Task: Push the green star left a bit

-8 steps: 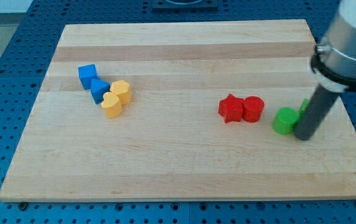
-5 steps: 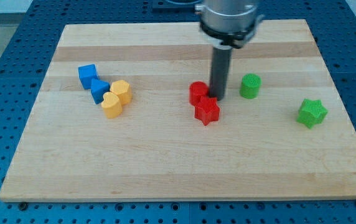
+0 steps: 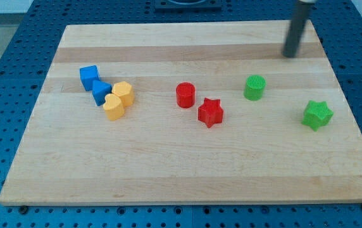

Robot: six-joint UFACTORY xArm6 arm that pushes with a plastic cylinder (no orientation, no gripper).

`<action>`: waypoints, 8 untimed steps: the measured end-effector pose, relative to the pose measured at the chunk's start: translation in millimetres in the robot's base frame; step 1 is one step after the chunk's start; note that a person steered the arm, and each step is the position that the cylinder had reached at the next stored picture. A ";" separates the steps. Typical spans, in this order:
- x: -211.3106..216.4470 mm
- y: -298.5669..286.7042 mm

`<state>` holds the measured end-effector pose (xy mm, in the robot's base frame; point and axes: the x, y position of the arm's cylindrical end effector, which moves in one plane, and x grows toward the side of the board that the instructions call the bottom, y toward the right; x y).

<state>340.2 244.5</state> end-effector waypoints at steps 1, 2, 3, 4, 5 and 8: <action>52.4 15.0; 85.4 20.1; 129.3 24.7; 129.2 25.4; 136.4 28.2; 109.5 -105.5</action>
